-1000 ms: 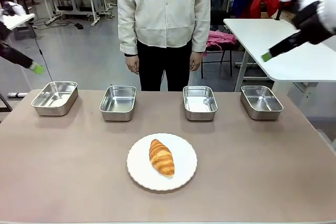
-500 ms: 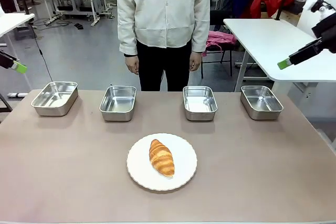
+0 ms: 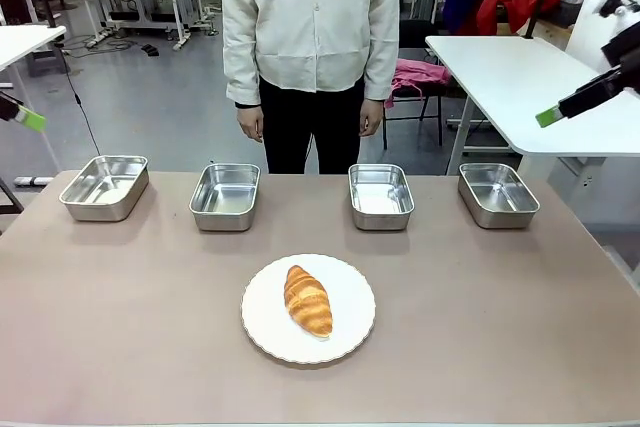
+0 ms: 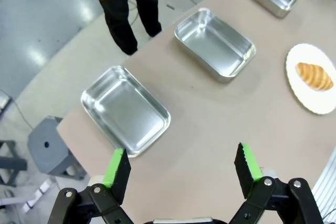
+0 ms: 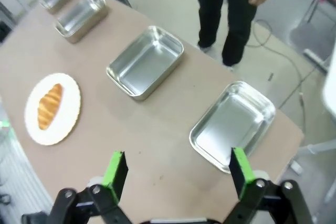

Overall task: Place the bread in the container.
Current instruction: Place the Butter Roll into the Airtight Container indicated by the human.

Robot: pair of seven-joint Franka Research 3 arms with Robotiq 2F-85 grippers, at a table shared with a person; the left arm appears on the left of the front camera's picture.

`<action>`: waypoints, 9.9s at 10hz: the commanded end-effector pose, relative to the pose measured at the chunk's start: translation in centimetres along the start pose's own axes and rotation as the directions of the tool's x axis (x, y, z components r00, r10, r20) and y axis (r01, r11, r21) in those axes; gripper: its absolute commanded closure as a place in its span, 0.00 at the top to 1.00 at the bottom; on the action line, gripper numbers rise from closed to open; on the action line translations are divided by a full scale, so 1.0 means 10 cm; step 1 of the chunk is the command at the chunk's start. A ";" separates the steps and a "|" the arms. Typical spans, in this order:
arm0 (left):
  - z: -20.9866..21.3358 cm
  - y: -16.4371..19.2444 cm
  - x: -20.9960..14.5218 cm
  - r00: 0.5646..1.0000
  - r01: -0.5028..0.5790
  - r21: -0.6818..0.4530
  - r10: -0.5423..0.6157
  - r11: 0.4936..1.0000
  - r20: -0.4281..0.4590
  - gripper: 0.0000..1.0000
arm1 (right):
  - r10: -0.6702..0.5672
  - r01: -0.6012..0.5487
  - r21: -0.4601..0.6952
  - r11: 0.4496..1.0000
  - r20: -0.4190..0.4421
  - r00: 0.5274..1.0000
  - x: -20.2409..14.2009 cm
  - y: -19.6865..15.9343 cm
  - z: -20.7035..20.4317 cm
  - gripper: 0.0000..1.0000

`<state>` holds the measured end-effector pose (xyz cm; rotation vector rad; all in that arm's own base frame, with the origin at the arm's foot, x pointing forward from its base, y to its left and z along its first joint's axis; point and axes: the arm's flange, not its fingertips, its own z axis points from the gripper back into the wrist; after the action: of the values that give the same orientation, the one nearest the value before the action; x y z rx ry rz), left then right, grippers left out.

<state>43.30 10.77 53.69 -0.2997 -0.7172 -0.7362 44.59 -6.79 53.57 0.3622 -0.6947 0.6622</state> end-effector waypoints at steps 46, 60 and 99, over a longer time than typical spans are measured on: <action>0.64 0.56 -0.28 0.978 -0.015 -0.035 0.022 0.999 0.206 1.00 | -0.051 0.028 0.118 0.993 0.194 0.980 -0.22 -0.81 0.53 1.00; 0.64 0.56 -0.28 0.978 -0.015 -0.035 0.022 0.999 0.206 1.00 | -0.051 0.028 0.118 0.993 0.194 0.980 -0.22 -0.81 0.53 1.00; 0.64 0.56 -0.28 0.978 -0.015 -0.035 0.022 0.999 0.206 1.00 | -0.051 0.028 0.118 0.993 0.194 0.980 -0.22 -0.81 0.53 1.00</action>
<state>42.75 19.37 56.22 -0.4164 -0.8889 -0.6954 46.12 -16.63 54.96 0.5492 -0.8289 0.6360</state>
